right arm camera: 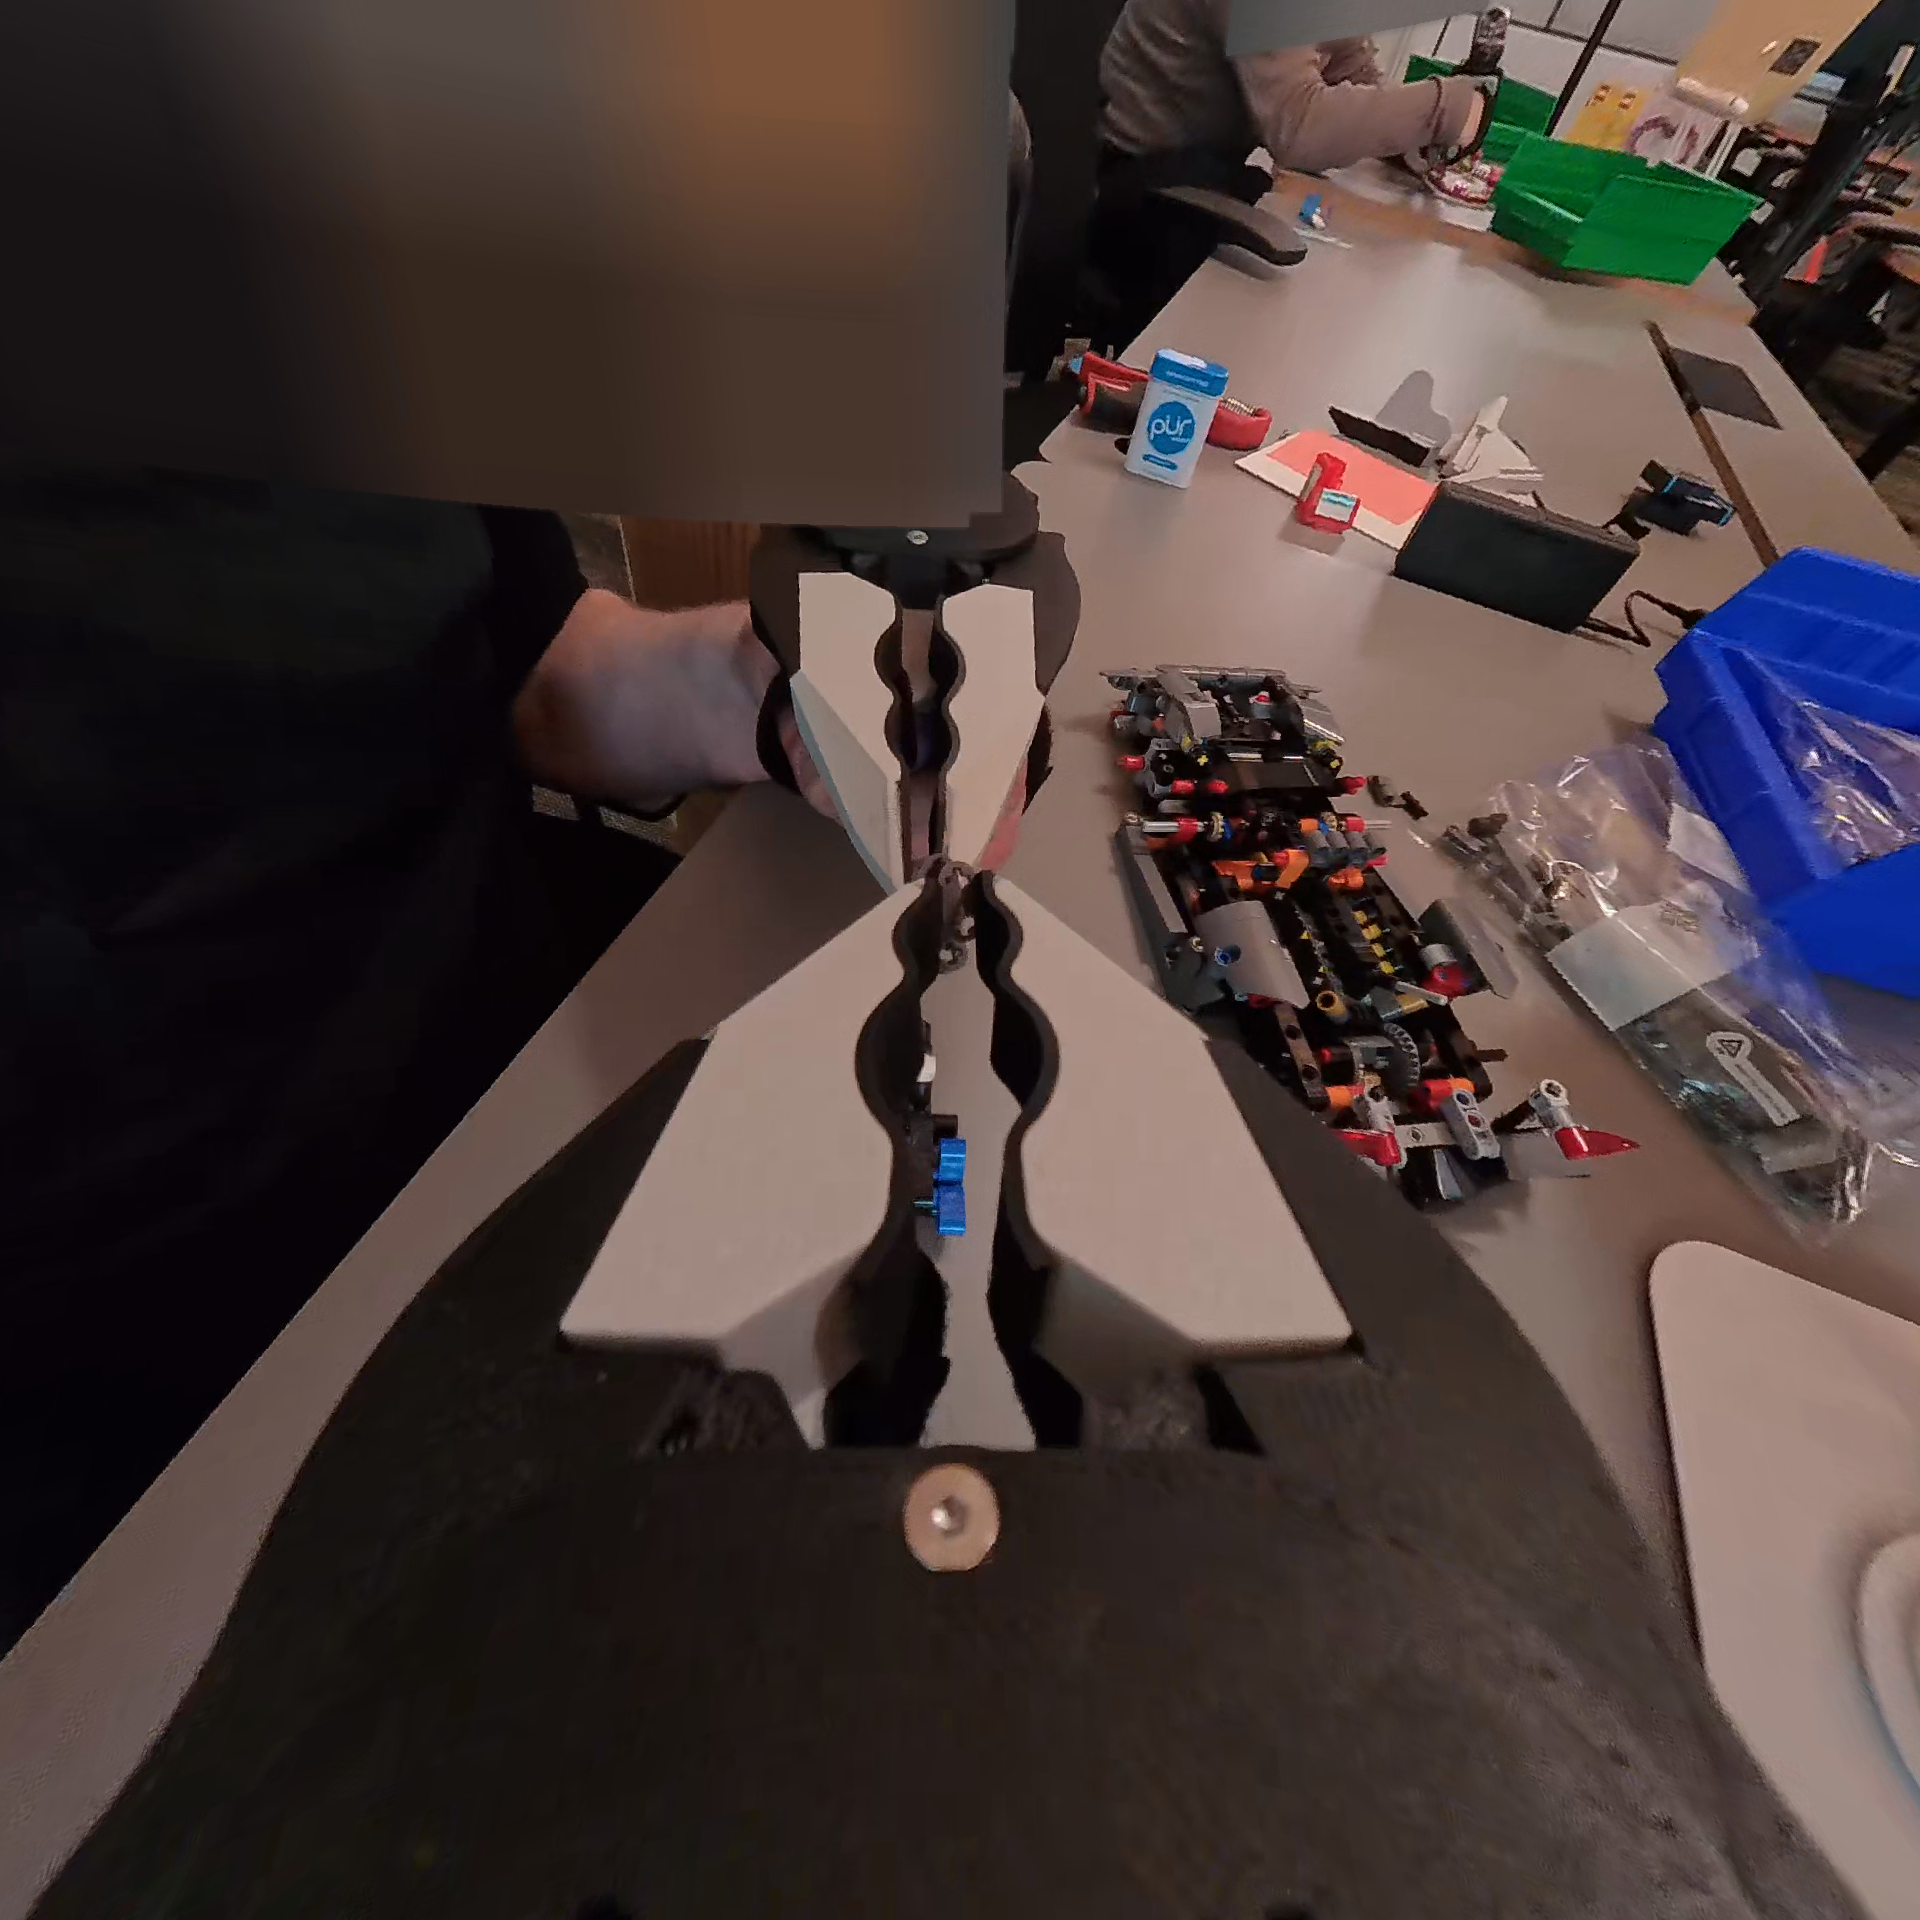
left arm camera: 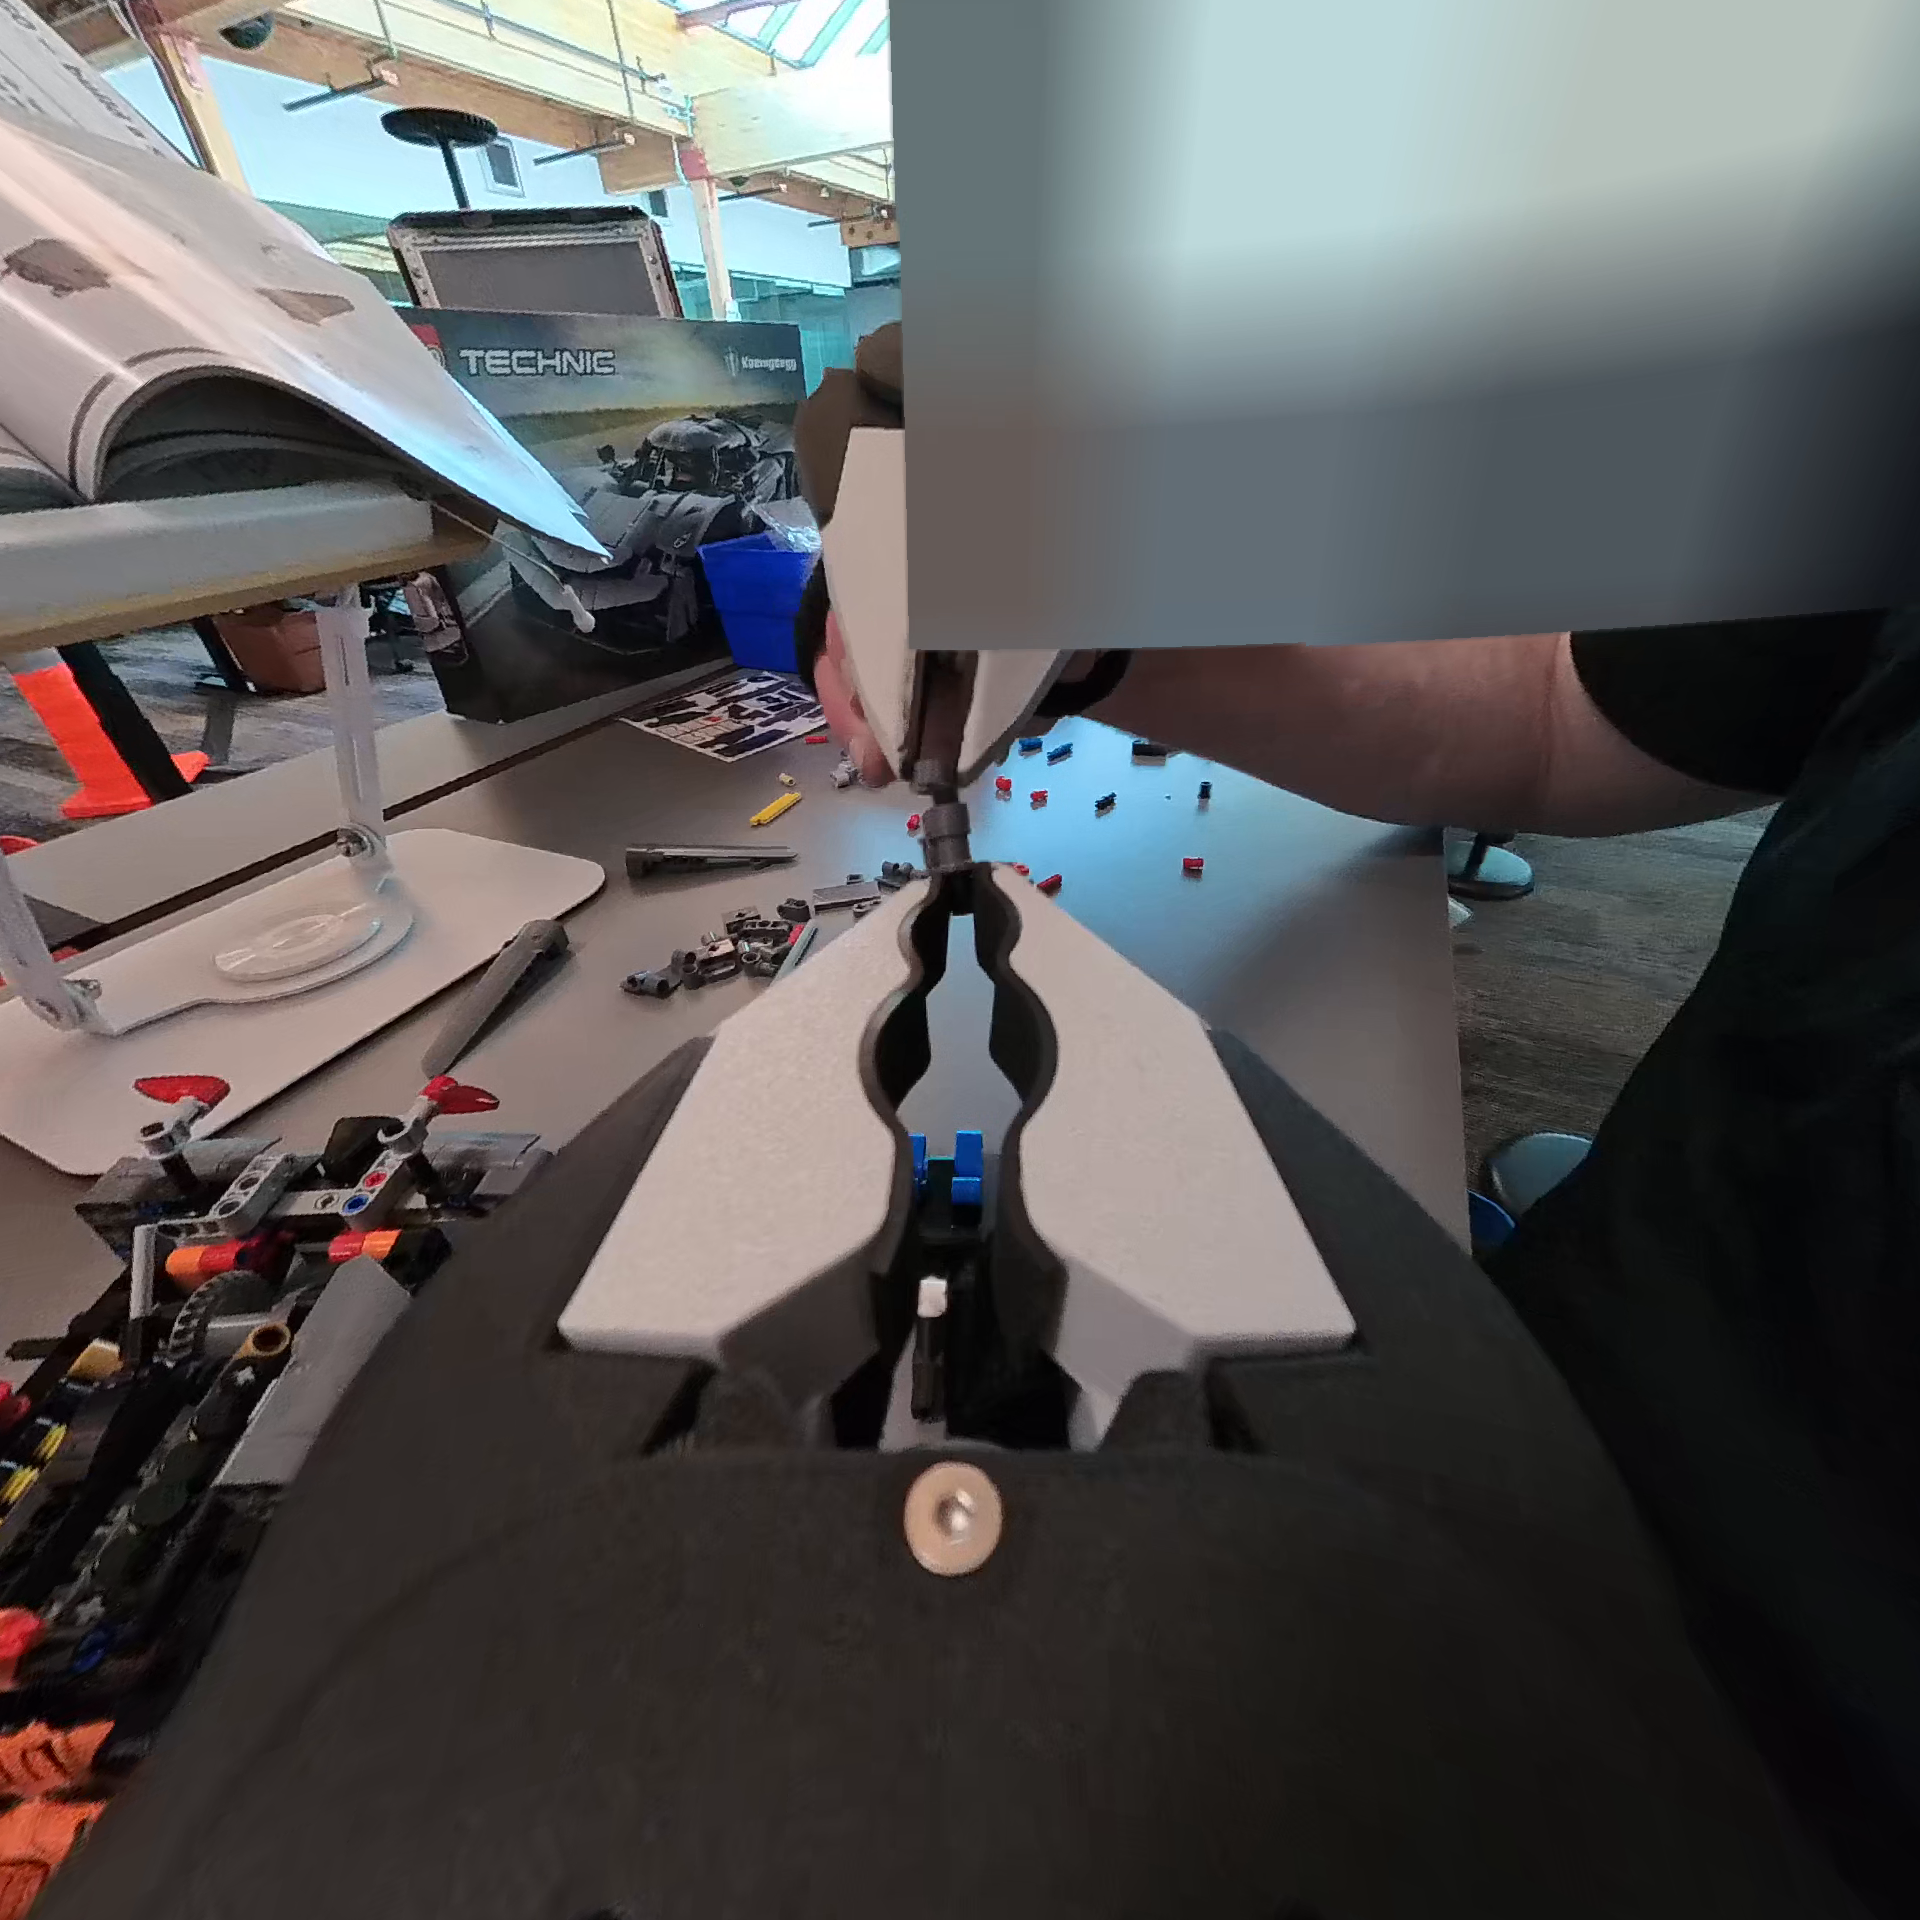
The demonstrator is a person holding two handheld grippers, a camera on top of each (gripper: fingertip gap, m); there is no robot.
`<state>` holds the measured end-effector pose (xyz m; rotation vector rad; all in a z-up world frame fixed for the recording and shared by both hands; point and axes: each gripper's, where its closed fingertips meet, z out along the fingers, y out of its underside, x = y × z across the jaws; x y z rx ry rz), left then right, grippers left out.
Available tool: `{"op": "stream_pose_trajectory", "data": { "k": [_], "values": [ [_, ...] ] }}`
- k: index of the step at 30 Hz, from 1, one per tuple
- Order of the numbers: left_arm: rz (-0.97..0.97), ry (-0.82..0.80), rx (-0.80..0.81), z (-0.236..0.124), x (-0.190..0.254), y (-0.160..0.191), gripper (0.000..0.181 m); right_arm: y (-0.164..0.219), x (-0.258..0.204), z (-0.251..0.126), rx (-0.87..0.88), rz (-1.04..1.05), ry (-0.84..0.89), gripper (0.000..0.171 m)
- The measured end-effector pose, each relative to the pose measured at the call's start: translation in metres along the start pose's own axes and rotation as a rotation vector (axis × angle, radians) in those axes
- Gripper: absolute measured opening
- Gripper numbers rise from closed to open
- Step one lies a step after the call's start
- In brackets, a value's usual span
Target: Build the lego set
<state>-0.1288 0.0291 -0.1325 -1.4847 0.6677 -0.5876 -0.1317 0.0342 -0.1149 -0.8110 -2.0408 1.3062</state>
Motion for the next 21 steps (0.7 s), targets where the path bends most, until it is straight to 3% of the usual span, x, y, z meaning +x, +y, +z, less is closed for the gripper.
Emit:
{"op": "stream_pose_trajectory", "data": {
  "k": [9,21],
  "values": [
    [-0.004,0.002,-0.011,0.0,-0.001,0.002,0.002,0.001,-0.003,0.002,0.027,0.024,-0.03,0.003],
    [0.099,-0.004,-0.088,0.007,0.006,0.011,0.002,0.011,-0.01,0.0,-0.123,-0.023,-0.026,0.002]
  ]
}}
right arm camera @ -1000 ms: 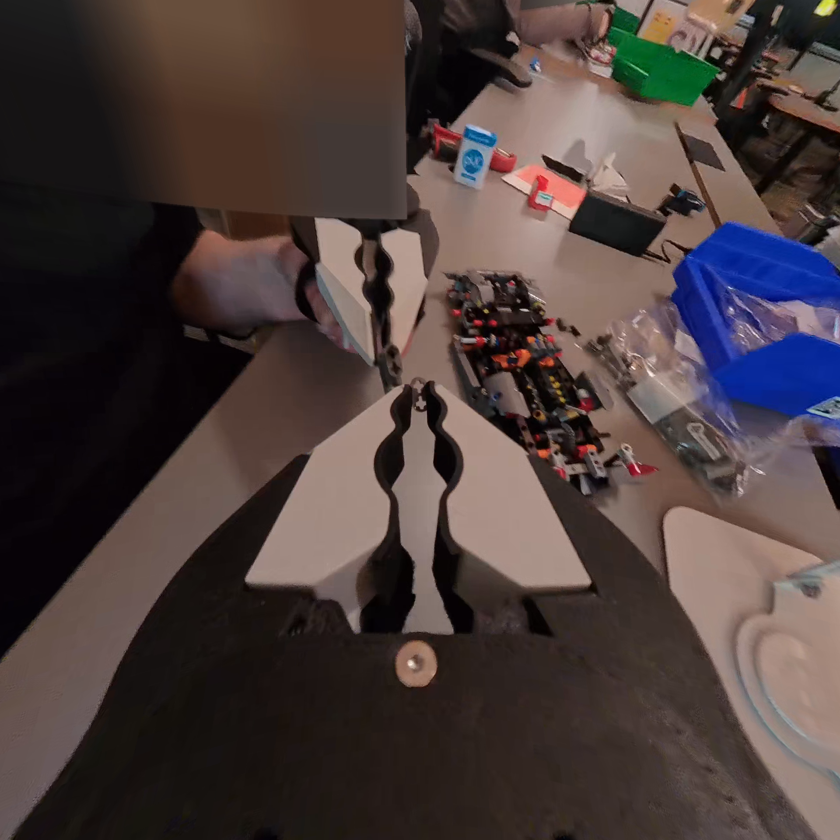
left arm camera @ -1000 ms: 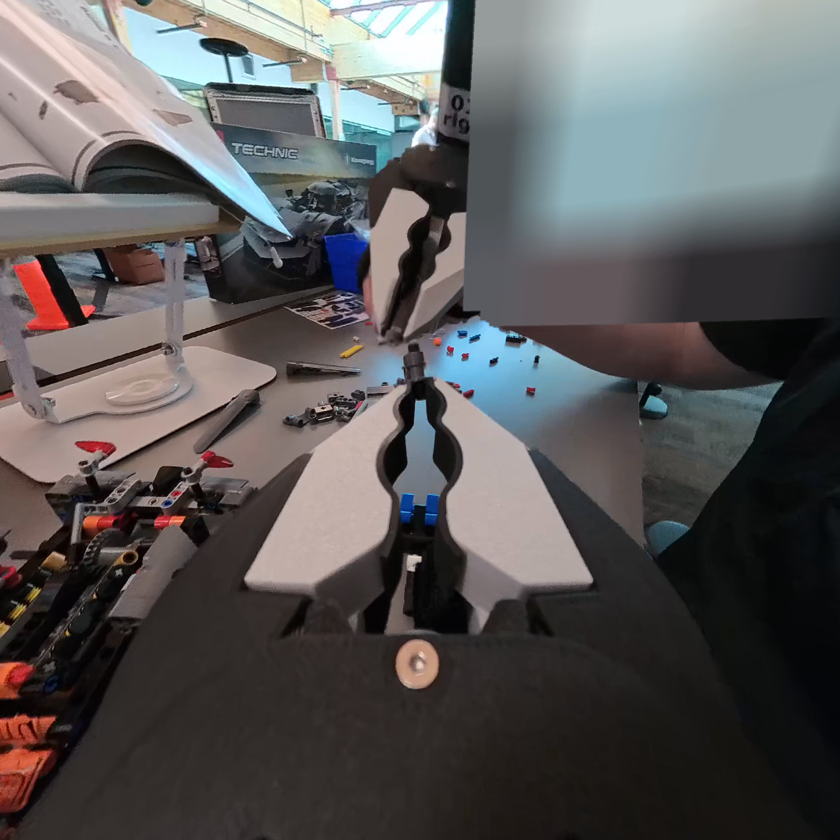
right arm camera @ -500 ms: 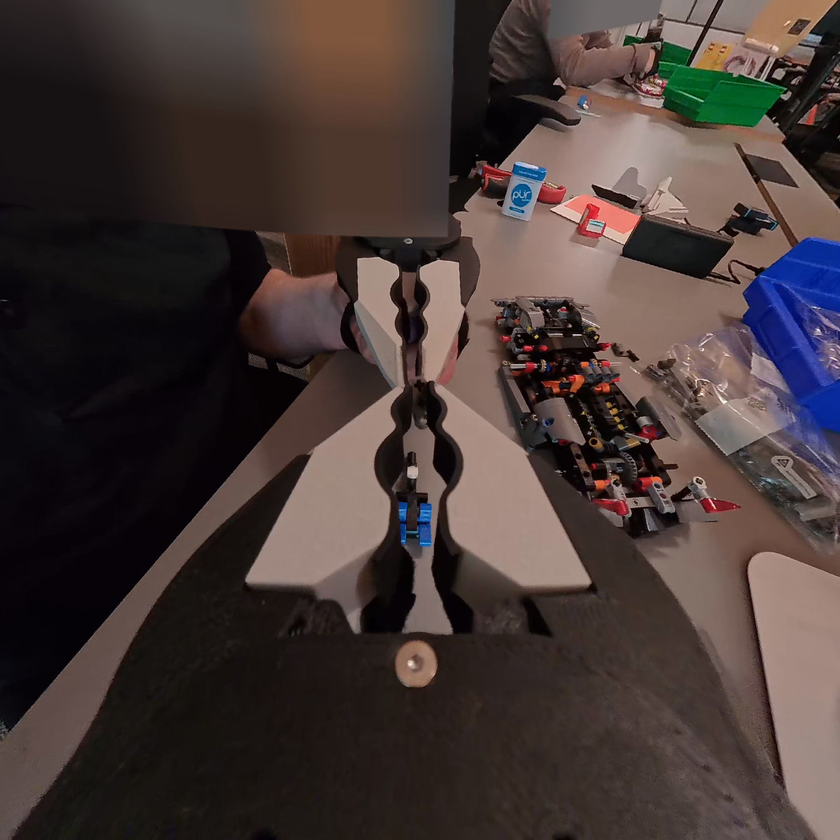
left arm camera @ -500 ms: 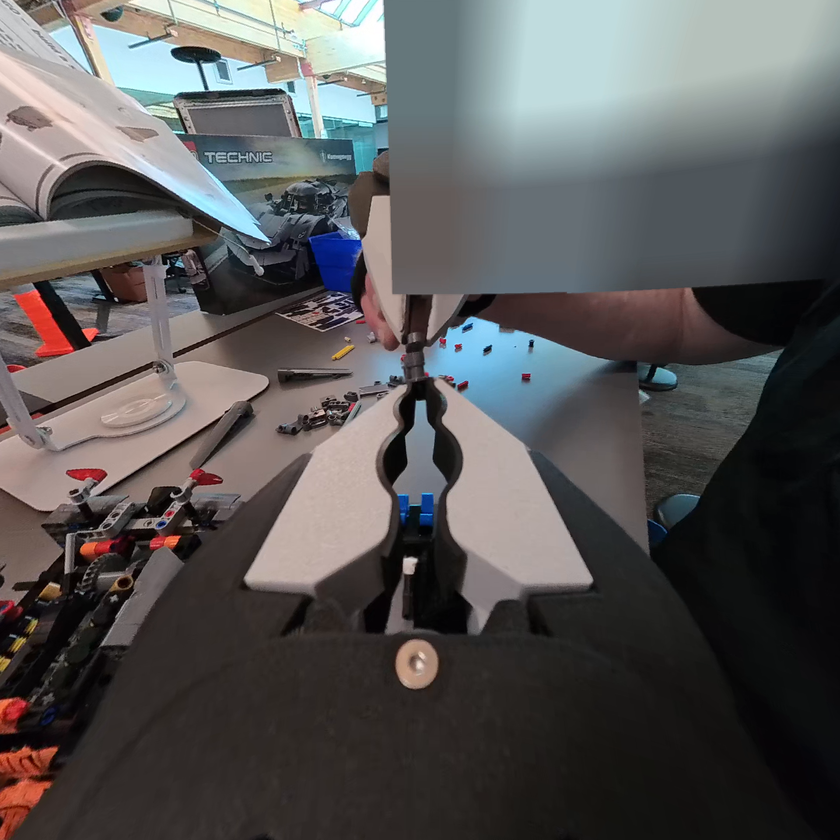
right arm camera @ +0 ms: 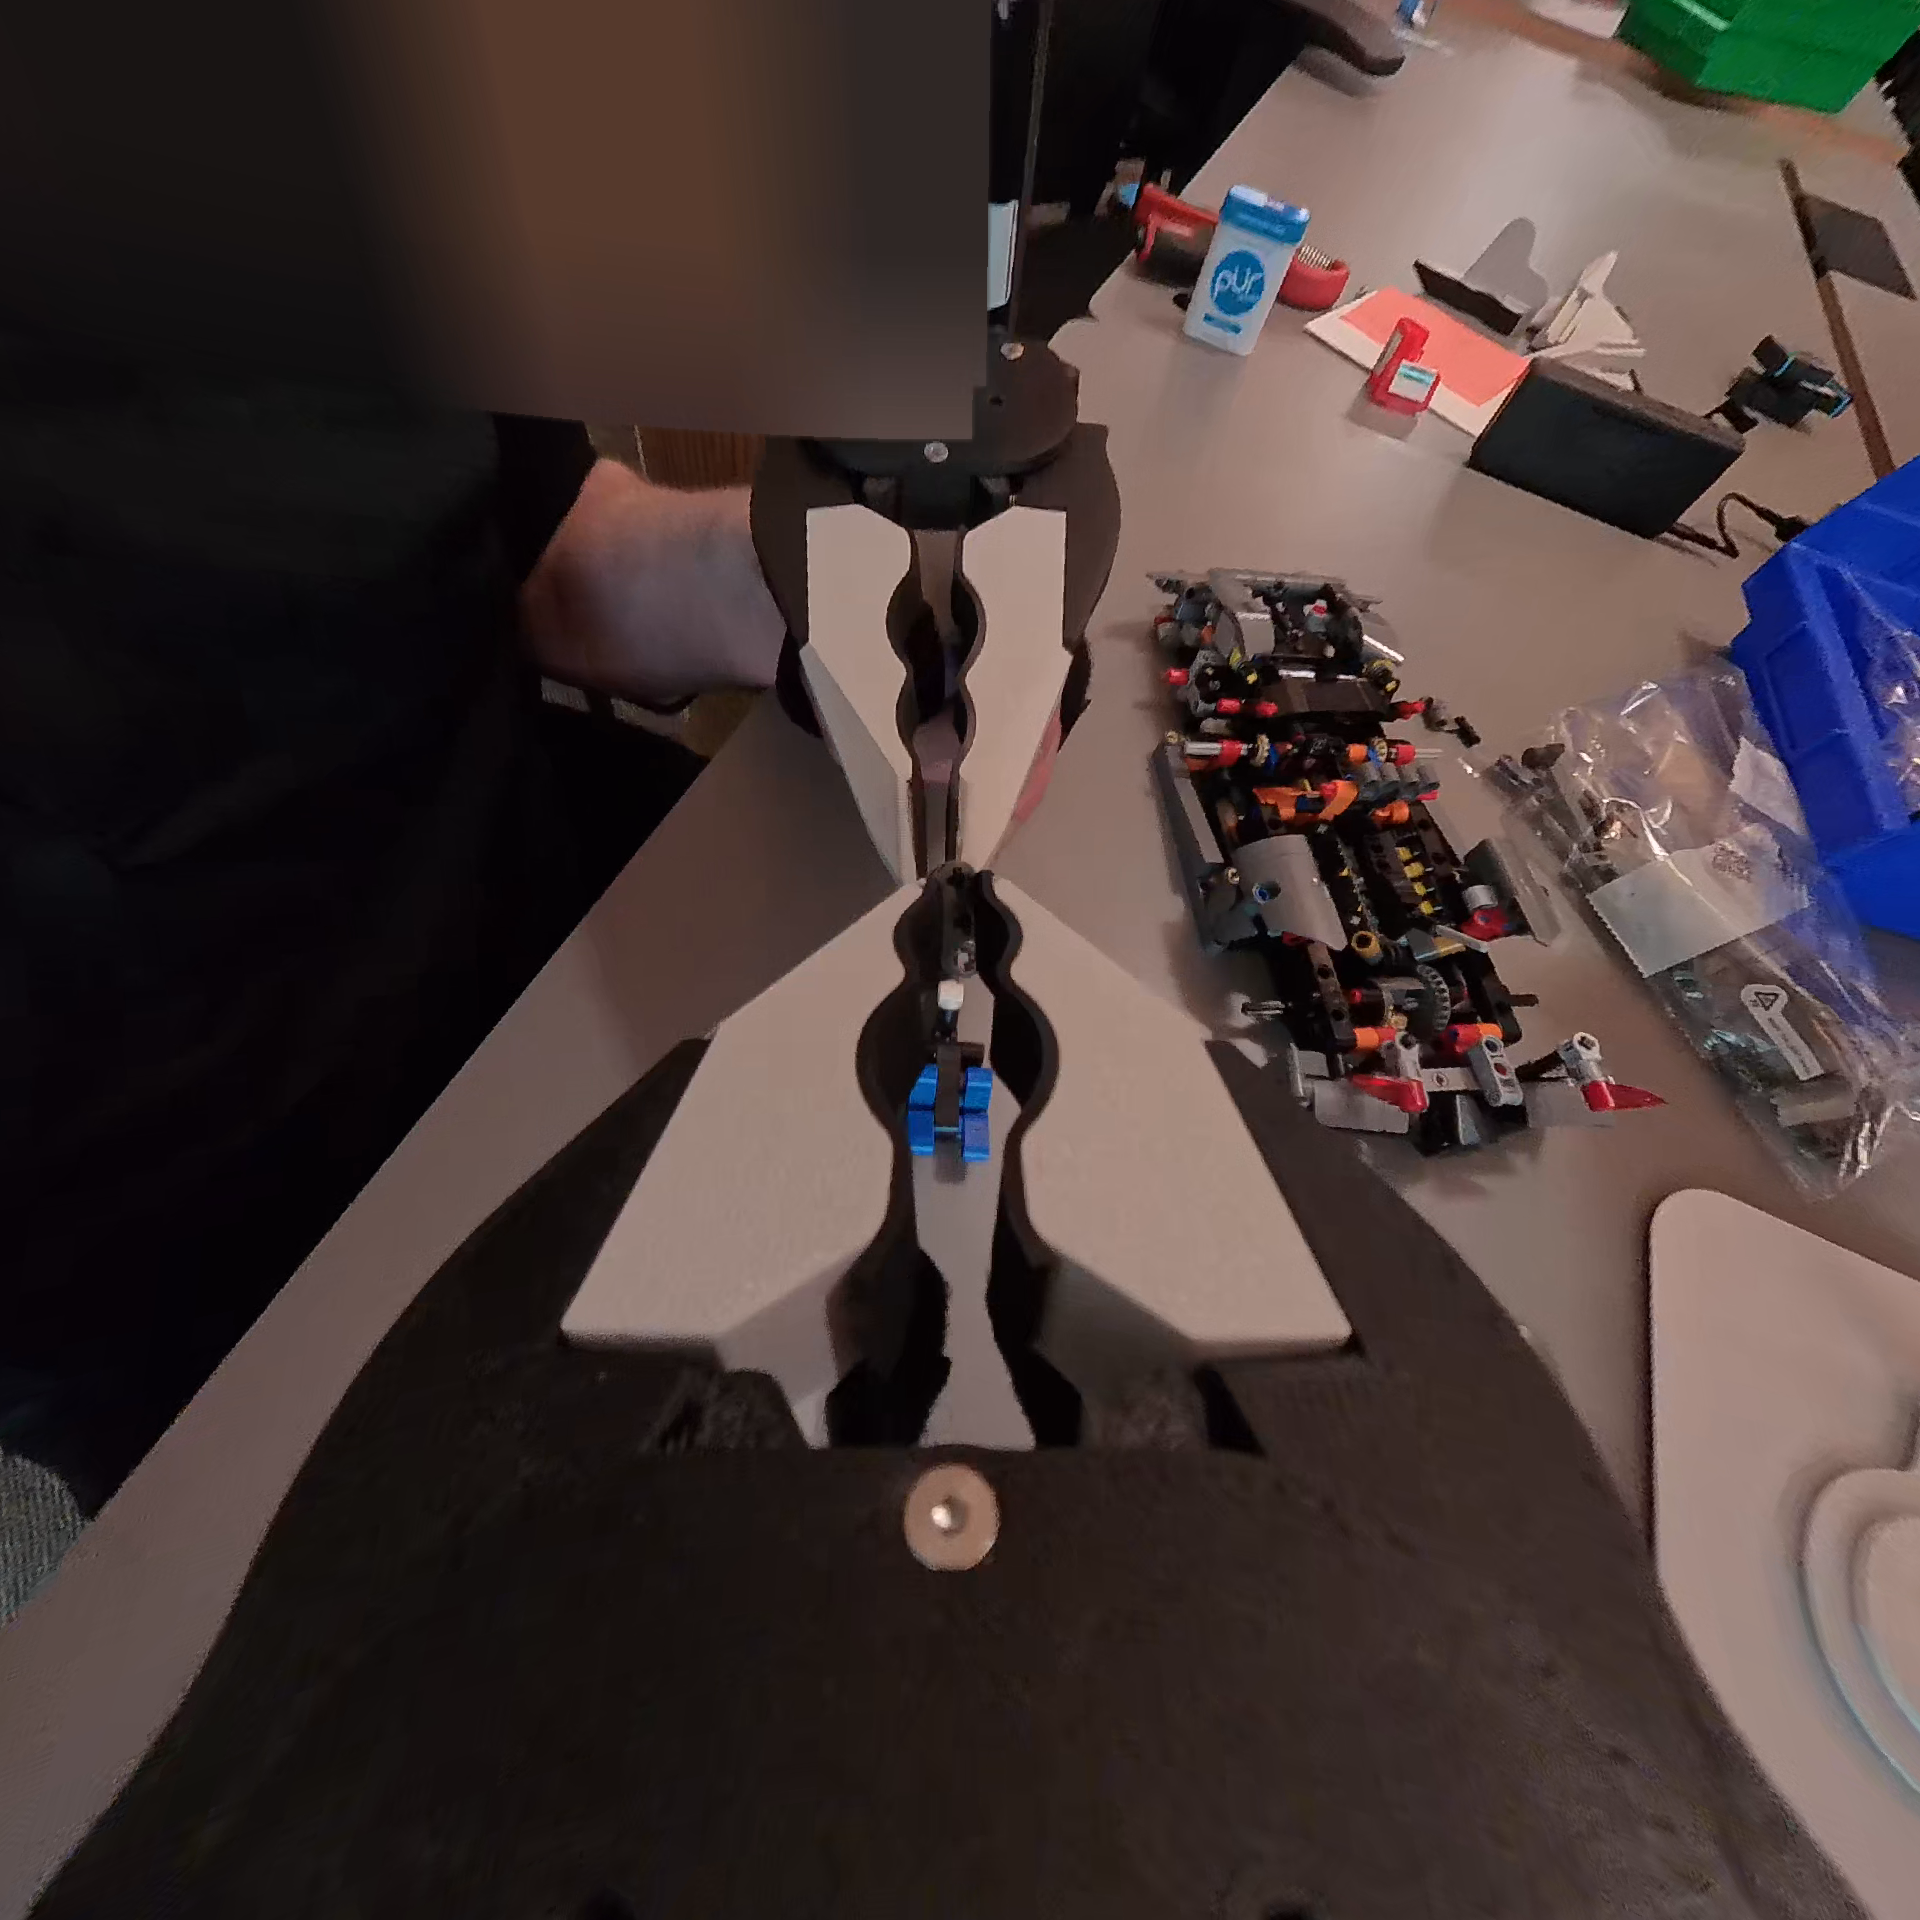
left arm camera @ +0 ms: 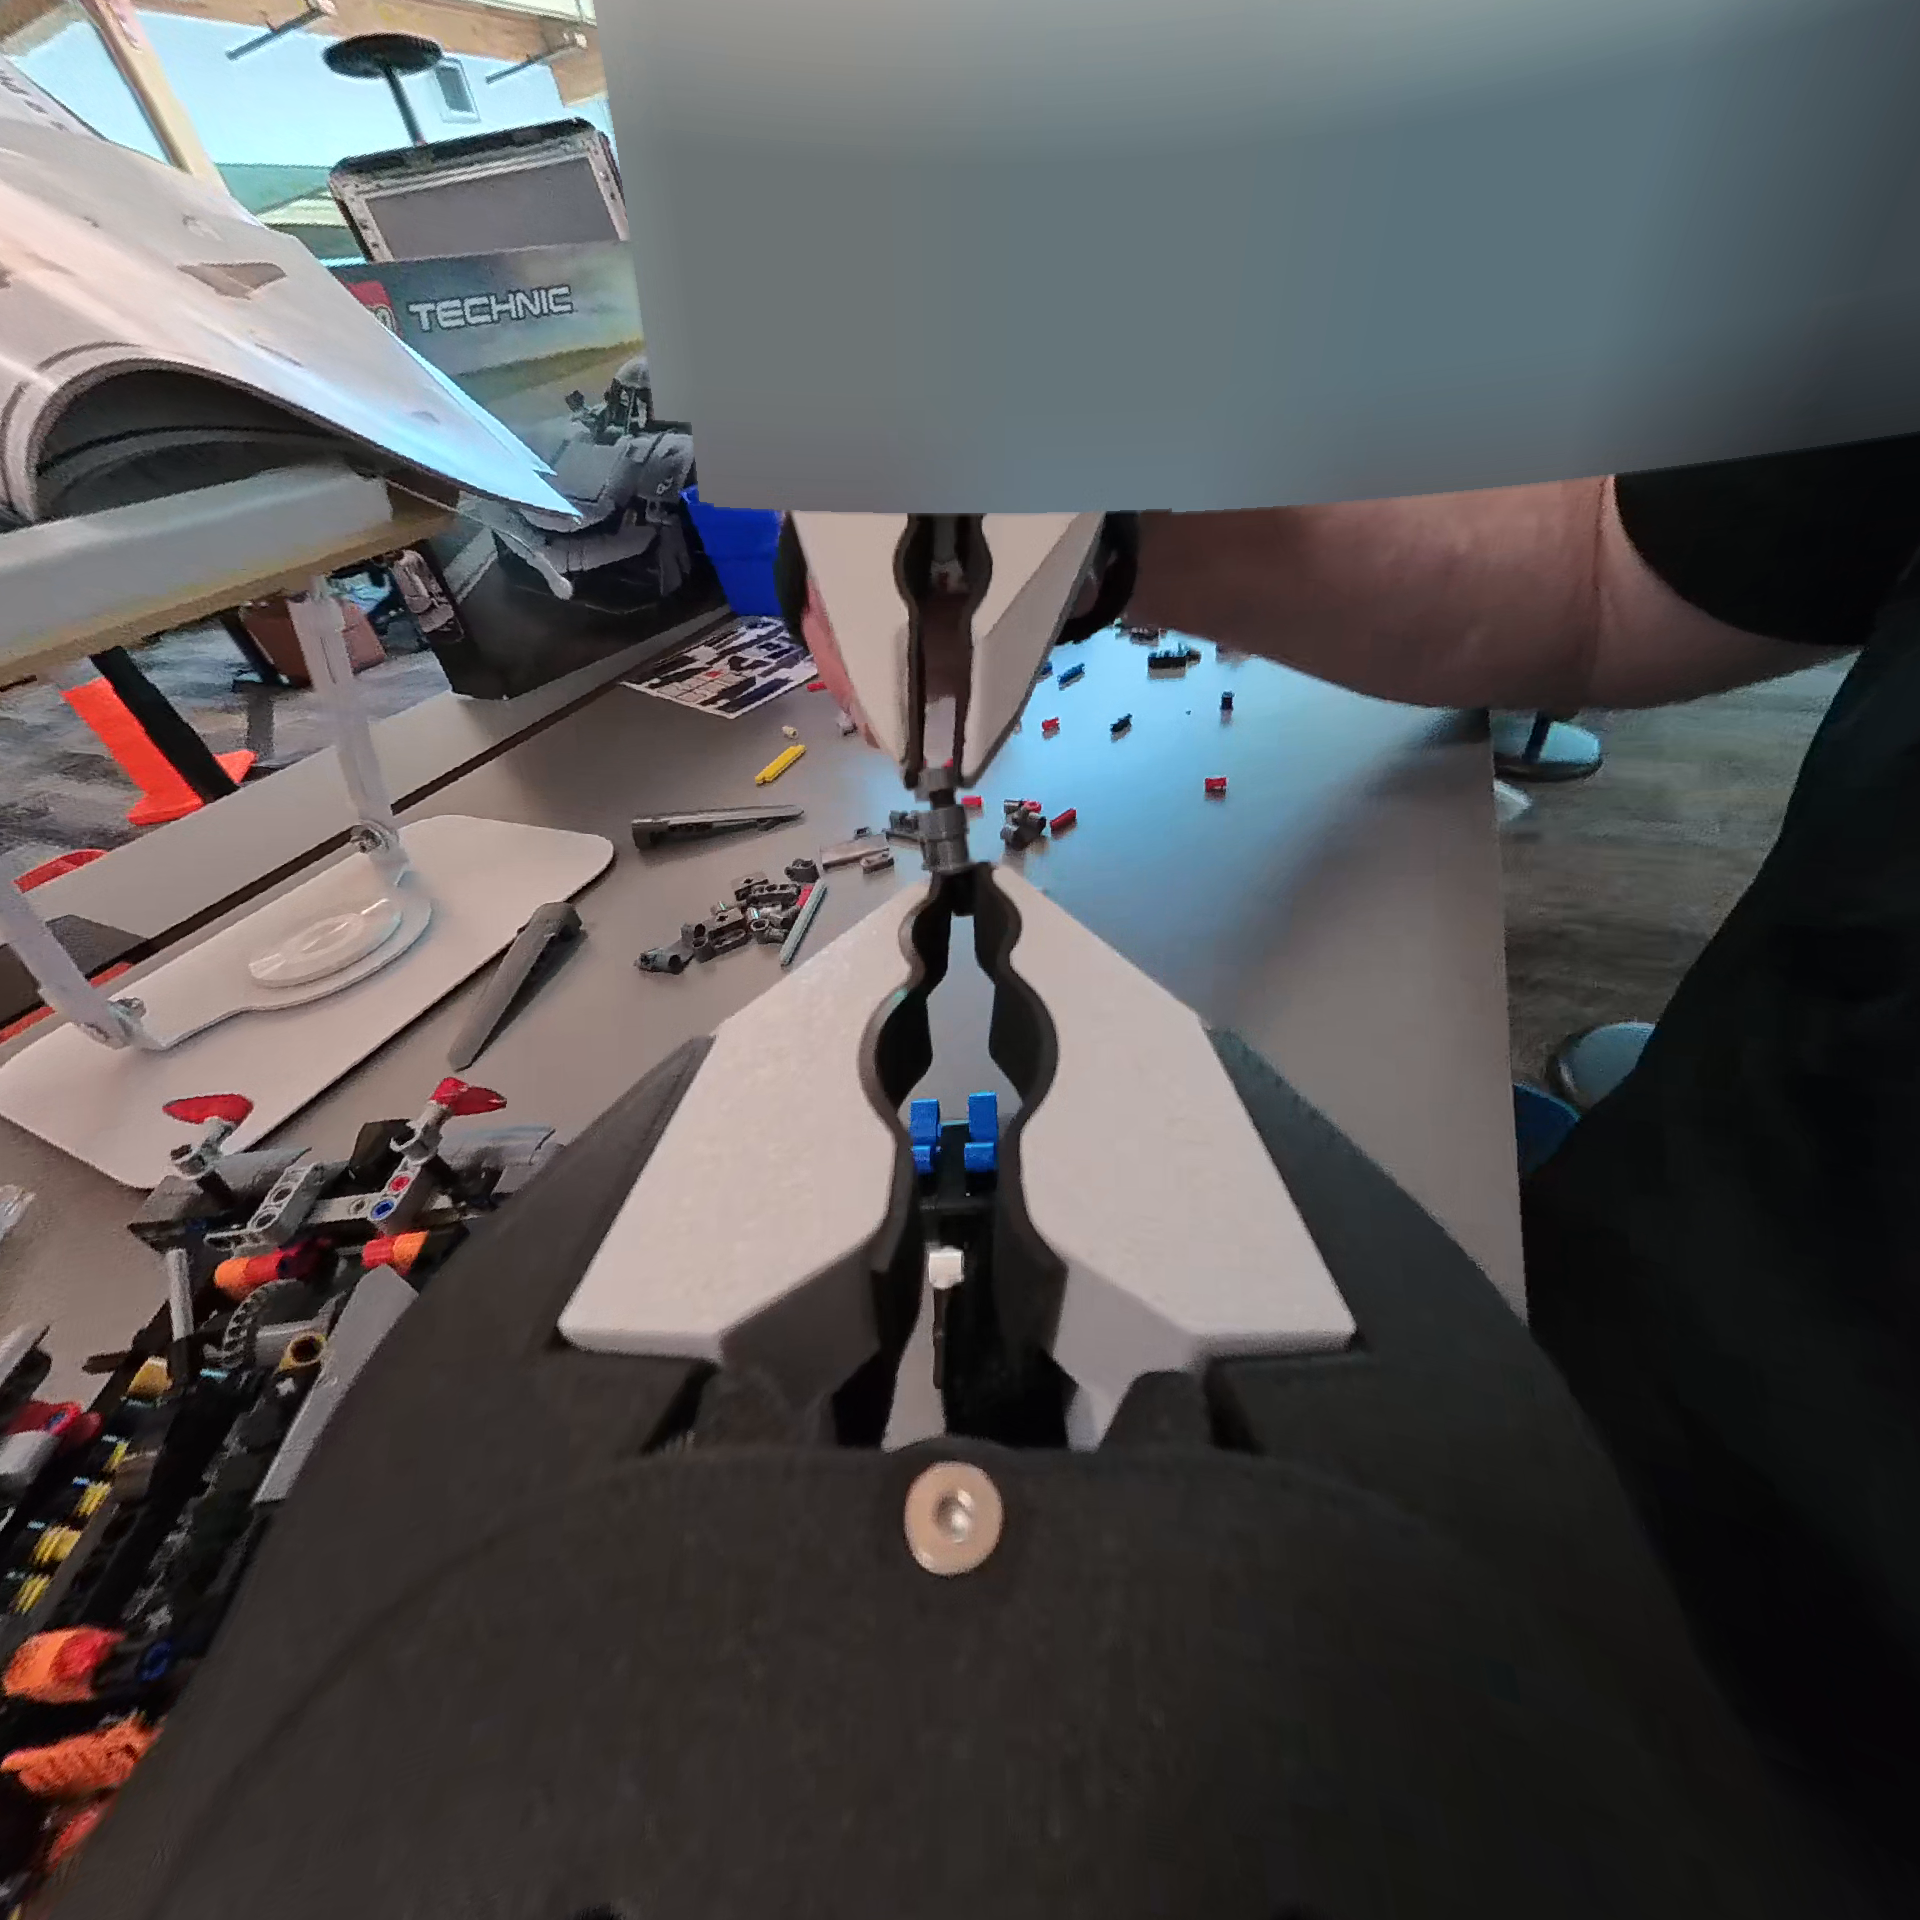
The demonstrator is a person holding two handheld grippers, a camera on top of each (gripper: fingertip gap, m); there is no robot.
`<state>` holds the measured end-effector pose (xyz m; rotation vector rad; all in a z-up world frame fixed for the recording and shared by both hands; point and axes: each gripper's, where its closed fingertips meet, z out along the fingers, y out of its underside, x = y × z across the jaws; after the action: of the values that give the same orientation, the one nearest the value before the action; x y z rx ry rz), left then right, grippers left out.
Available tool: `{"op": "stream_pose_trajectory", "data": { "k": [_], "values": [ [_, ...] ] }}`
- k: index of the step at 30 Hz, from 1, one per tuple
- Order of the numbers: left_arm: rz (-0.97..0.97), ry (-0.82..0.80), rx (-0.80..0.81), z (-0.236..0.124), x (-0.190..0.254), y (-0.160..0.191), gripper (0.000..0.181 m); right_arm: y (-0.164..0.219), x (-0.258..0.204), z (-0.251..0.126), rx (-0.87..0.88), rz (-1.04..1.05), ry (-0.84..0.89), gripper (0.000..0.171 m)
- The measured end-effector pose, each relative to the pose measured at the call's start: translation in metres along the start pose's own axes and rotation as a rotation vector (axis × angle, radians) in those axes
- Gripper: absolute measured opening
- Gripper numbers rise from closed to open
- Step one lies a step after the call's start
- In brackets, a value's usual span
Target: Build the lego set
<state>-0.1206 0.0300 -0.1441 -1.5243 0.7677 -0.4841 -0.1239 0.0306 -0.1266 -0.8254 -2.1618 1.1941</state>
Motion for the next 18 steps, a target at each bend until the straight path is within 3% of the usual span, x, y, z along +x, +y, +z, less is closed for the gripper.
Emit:
{"op": "stream_pose_trajectory", "data": {
  "k": [8,18],
  "values": [
    [0.055,-0.001,-0.051,0.004,0.006,0.007,0.002,0.01,-0.007,0.0,-0.093,-0.04,-0.016,0.002],
    [0.066,-0.006,-0.063,0.008,0.009,0.01,0.001,0.014,-0.01,0.001,-0.085,-0.048,-0.017,0.002]
  ]
}}
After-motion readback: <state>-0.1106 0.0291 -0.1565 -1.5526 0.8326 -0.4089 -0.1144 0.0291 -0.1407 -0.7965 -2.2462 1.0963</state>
